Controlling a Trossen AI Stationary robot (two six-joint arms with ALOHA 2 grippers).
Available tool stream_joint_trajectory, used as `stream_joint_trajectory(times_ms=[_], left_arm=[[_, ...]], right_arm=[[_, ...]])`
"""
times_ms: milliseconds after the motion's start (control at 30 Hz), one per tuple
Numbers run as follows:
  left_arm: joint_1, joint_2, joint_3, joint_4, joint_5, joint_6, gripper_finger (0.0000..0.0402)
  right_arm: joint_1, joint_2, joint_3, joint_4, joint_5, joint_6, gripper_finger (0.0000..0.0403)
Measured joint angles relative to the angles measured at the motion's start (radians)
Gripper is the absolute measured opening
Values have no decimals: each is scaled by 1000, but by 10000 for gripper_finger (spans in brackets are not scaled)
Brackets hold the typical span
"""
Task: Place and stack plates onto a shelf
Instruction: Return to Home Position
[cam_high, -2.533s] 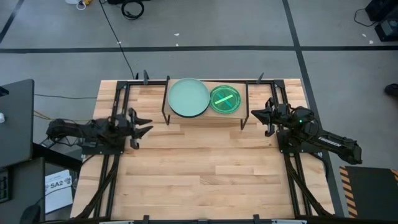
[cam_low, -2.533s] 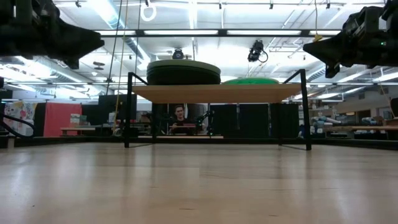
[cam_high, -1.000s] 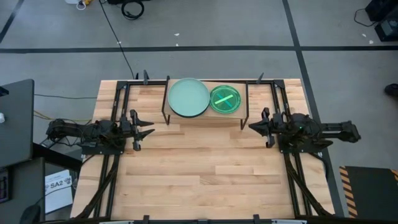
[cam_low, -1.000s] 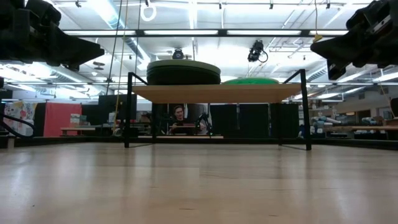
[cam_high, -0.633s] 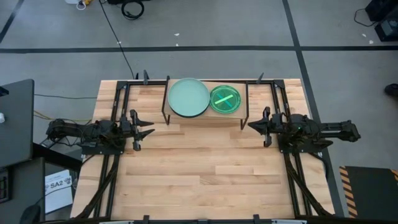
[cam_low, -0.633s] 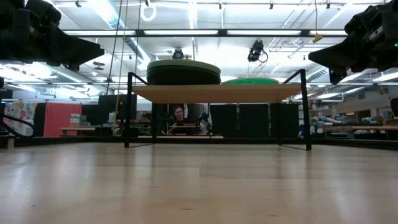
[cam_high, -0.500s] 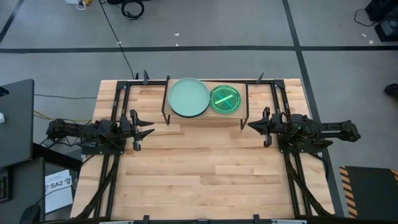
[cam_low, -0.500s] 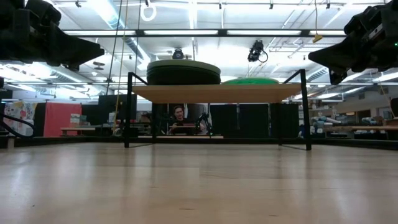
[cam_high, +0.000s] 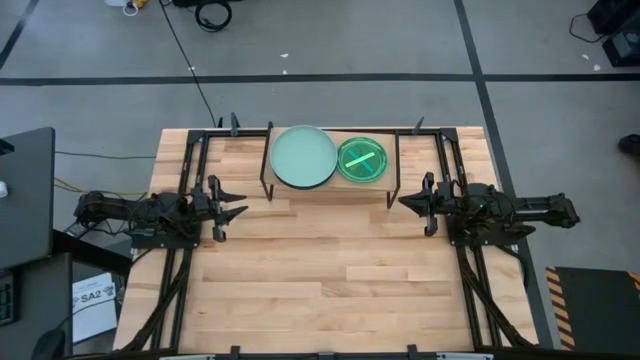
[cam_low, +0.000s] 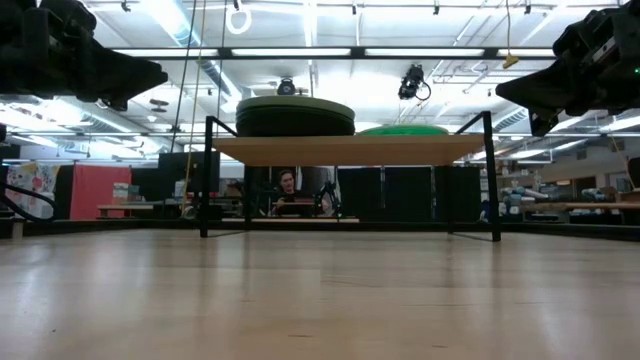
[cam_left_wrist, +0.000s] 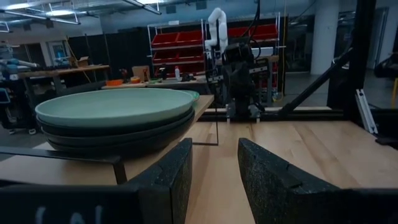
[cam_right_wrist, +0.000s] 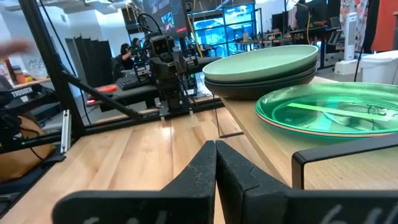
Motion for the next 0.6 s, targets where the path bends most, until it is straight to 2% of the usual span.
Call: stream_joint_trajectory(times_ms=[600], left_arm=[[0,0,0,6,1,0,137]], right_arm=[[0,0,0,0,-1,0,16]])
